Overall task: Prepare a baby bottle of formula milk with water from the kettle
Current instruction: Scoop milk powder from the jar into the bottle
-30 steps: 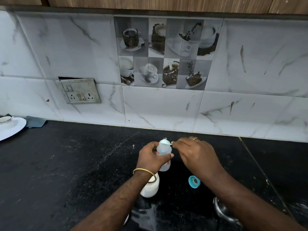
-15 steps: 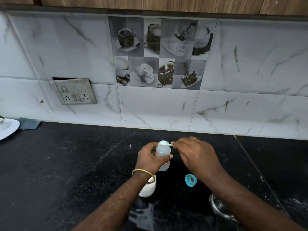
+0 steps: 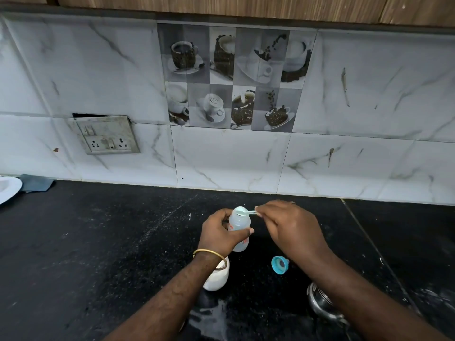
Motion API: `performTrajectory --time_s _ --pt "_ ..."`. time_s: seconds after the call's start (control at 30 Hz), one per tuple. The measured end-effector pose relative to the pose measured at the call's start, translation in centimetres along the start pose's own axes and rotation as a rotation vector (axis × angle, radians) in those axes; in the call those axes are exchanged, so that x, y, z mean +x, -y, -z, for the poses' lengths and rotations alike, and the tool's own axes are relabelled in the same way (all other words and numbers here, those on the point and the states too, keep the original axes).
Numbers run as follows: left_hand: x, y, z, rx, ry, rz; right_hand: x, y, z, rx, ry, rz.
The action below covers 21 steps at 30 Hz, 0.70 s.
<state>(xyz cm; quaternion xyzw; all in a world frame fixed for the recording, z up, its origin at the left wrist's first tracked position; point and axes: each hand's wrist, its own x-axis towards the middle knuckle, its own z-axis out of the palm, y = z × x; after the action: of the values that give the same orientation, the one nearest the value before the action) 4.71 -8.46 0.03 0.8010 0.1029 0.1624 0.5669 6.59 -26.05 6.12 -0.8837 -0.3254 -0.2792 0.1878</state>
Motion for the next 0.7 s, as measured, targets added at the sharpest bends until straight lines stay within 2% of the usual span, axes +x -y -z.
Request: performTrajectory --time_s 0.07,0.2,0.27,0.33,0.5,0.7 --pt "0.0 0.0 0.4 -0.013 -0.007 0.002 0.3 0.3 0.1 0.203 -0.028 -0.195" --pt "0.2 -0.1 2.1 -0.020 -0.014 0.006 1.5 0.6 -0.2 0.733 -0.008 -0.701" --pt "0.4 0.2 3.2 -0.027 -0.042 0.026 1.8 0.8 -0.7 0.890 0.013 -0.898" --pt "0.6 0.7 4.5 -0.038 -0.082 0.047 1.8 1.0 -1.4 0.942 0.047 -0.994" --pt "0.7 1.9 7.6 -0.043 -0.162 0.084 0.5 2.1 -4.8 0.846 0.161 -0.996" --pt "-0.3 1.9 9.2 -0.014 -0.160 0.063 -1.4 4.4 -9.3 0.635 0.446 -0.738"
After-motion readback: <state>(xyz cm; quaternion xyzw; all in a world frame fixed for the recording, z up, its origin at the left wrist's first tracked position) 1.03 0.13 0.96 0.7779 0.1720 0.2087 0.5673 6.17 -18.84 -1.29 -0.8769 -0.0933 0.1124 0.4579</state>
